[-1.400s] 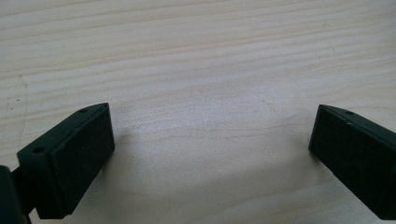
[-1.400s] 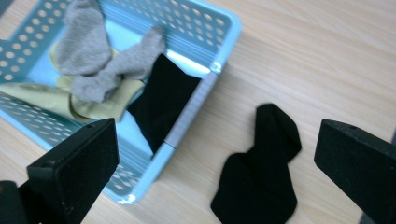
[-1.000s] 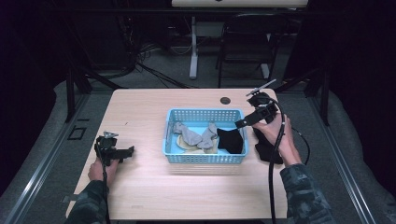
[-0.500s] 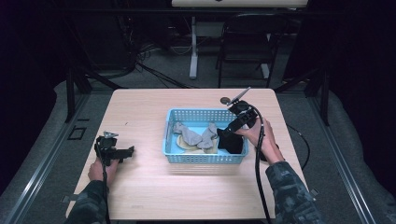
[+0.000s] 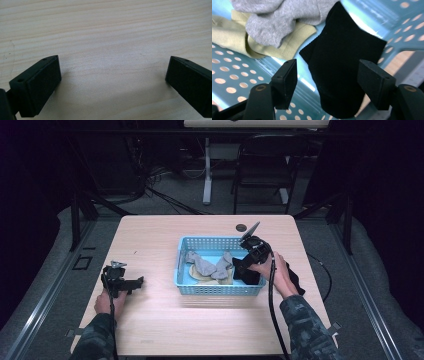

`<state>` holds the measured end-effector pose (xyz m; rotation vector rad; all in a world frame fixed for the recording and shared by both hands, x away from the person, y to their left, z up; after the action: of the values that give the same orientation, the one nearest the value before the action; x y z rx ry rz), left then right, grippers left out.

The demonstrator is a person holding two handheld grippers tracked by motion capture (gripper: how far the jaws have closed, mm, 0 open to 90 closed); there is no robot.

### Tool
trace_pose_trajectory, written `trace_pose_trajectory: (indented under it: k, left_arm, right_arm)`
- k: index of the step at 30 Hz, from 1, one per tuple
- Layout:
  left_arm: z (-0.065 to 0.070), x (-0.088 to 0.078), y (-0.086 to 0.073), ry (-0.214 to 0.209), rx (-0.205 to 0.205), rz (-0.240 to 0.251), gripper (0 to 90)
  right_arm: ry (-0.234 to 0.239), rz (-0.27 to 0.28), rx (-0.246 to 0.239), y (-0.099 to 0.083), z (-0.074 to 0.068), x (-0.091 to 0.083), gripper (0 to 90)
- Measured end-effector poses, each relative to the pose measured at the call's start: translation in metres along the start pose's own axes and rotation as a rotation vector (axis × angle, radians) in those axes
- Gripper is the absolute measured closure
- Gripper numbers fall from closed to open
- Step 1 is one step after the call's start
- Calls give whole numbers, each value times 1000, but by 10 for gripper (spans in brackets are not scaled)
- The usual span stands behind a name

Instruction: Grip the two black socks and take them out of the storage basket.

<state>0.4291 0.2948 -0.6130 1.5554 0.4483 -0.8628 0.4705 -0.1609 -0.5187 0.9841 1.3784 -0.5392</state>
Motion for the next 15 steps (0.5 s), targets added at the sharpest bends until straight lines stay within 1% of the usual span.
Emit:
trace_pose_trajectory:
  k: [3, 4, 5, 6, 7, 8, 9, 10, 13, 14, 15]
  left_arm:
    - [0, 0, 0, 0, 0, 0, 2]
    - [0, 0, 0, 0, 0, 0, 2]
    - [0, 0, 0, 0, 0, 0, 2]
    - [0, 0, 0, 0, 0, 0, 2]
    - [0, 0, 0, 0, -1, 0, 2]
    - [0, 0, 0, 0, -1, 0, 2]
    - [0, 0, 0, 0, 0, 0, 2]
    - [0, 0, 0, 0, 0, 0, 2]
    - [0, 0, 0, 0, 0, 0, 2]
    - [0, 0, 0, 0, 0, 0, 2]
    - [0, 0, 0, 0, 0, 0, 2]
  right_arm:
    - [-2, -26, -5, -1, -1, 6, 374]
    - [0, -56, -17, 0, 0, 7, 390]
    - [-1, -46, -4, -1, -1, 11, 414]
    - [2, -53, 0, -1, -1, 12, 425]
    - [0, -70, -10, -1, 0, 14, 429]
    - [-1, -69, 2, -1, -2, 16, 437]
    - [-5, -65, 1, -1, -2, 18, 446]
    - [-7, -71, -1, -1, -2, 19, 458]
    - [-27, -110, -25, 0, -3, 21, 513]
    - [-26, -86, -7, -1, -4, 23, 531]
    - [-32, -113, -24, 0, -4, 23, 552]
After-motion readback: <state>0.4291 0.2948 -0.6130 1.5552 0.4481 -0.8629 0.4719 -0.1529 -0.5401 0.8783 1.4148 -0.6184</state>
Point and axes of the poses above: each handheld gripper's, and its own axes: x roughly forward along the jaws, y roughly out of its top, z roughly to its right, the point moved 3 cm from there along x, roughly forward along the jaws
